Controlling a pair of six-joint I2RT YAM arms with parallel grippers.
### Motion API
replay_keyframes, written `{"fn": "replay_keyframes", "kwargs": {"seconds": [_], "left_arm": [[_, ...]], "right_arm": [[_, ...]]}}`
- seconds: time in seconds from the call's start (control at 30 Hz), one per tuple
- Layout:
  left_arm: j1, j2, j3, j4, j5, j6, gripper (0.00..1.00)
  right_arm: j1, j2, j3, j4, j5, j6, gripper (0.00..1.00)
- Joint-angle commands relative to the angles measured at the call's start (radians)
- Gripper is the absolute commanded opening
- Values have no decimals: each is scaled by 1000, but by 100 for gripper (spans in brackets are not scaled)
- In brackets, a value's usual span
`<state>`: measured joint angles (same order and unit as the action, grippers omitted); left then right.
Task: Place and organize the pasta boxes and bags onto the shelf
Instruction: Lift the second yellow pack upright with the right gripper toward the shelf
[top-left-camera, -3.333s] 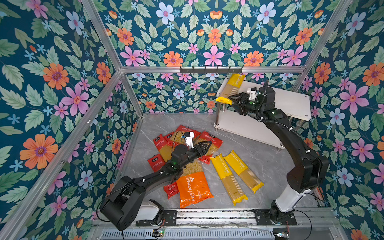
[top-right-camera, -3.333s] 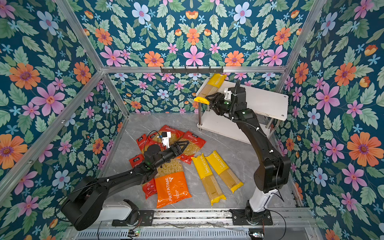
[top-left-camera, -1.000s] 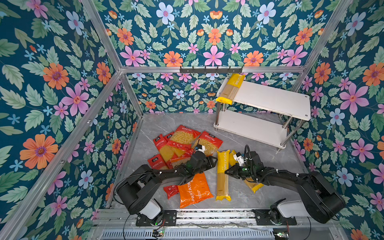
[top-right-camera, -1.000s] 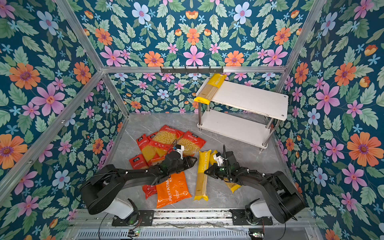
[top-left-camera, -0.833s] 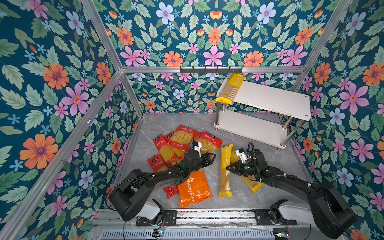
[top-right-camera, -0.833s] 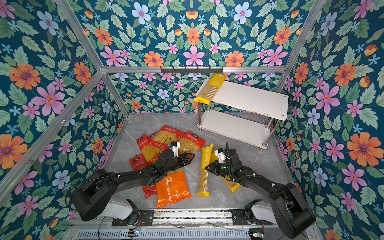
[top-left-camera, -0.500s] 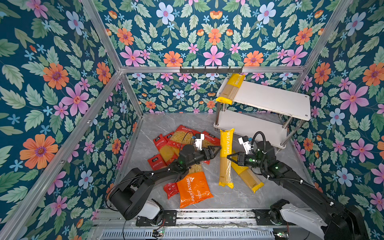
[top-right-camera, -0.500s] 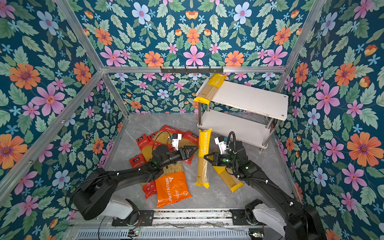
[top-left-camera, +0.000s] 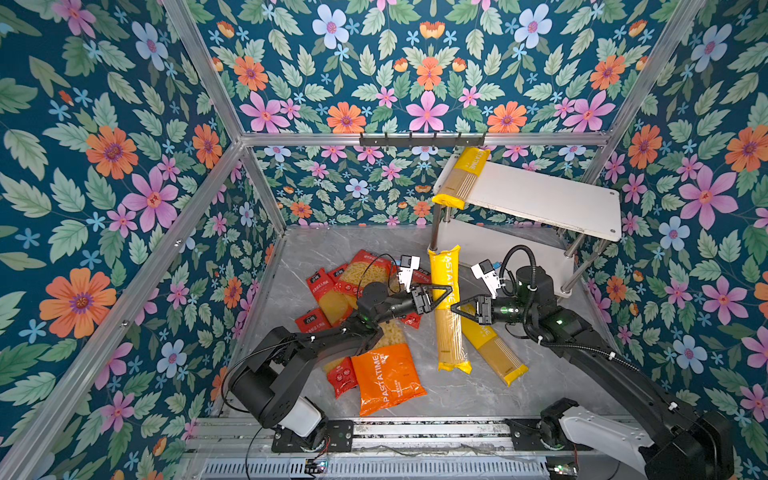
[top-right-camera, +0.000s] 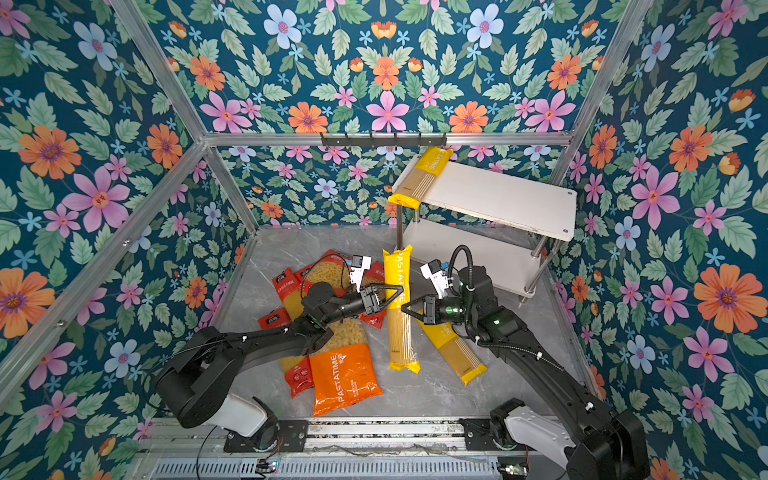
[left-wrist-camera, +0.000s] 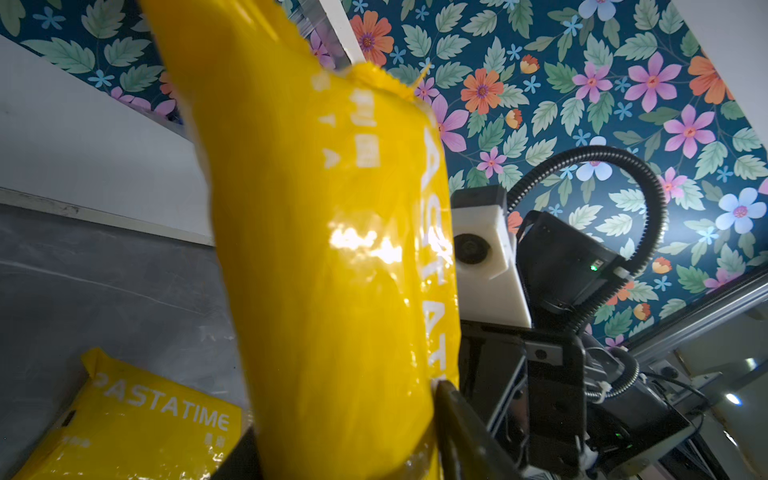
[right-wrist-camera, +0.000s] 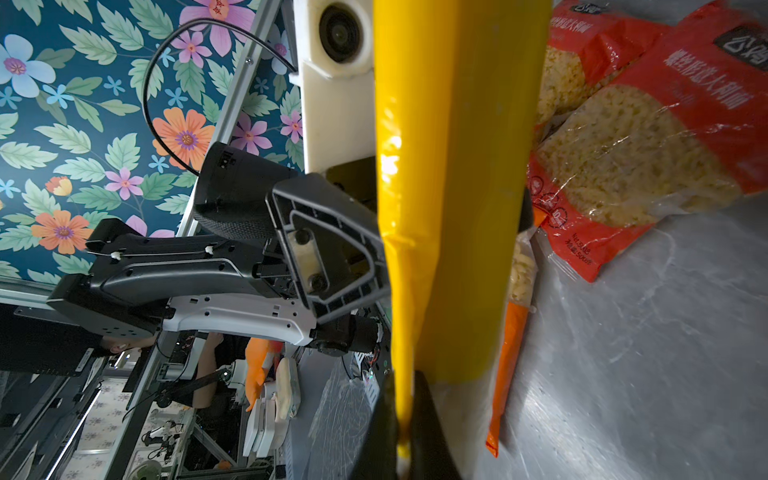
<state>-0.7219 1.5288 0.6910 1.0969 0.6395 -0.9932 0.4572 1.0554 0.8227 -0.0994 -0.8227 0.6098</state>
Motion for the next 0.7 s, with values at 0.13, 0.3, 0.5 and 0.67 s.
{"fn": "replay_keyframes", "kwargs": {"seconds": [0.13, 0.3, 0.5, 0.67], "left_arm": [[-1, -40, 21, 31, -6, -1, 25], [-1, -84, 64, -62, -54, 38, 19], [-1, -91, 131, -124, -150, 36, 18], [-2, -74, 158, -136, -210, -6, 18]], "right_arm": [[4, -44, -73, 138, 35, 90, 24], [6, -155, -192, 145, 181, 168, 46], [53, -273, -307, 101, 295, 160, 71], [109, -289, -305, 152, 324, 150, 72]]}}
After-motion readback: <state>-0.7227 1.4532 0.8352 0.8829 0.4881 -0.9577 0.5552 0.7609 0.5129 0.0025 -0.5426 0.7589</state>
